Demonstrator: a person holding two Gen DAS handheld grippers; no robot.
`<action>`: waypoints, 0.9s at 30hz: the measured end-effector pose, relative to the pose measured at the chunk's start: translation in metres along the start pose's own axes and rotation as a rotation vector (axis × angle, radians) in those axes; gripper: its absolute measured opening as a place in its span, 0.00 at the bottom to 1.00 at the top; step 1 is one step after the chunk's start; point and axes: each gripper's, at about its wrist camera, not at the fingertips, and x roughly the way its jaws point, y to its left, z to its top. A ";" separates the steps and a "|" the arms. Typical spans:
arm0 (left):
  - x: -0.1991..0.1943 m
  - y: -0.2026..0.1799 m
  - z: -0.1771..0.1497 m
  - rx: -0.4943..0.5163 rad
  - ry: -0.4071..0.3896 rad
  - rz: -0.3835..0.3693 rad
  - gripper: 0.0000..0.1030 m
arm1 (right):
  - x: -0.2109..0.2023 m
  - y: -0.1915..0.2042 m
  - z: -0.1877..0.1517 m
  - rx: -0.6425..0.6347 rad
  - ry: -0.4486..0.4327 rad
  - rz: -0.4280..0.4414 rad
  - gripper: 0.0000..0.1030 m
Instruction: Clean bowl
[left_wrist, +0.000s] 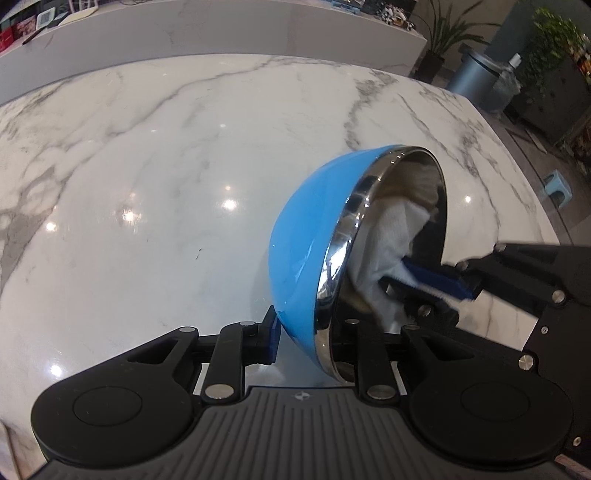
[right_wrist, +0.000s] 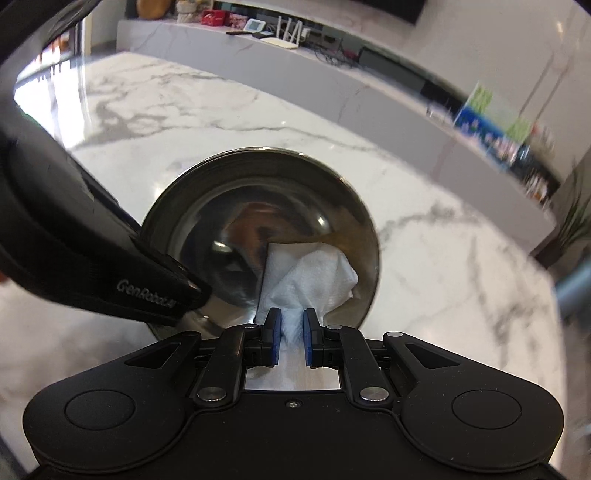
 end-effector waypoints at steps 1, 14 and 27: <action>-0.001 0.000 0.000 0.007 0.004 0.005 0.19 | -0.001 0.001 0.000 -0.014 -0.004 -0.007 0.09; 0.000 0.006 0.001 -0.041 -0.026 -0.003 0.22 | 0.009 -0.024 0.006 0.189 0.042 0.117 0.10; 0.007 0.007 0.001 -0.094 -0.038 -0.002 0.31 | 0.017 -0.050 -0.008 0.436 0.108 0.331 0.11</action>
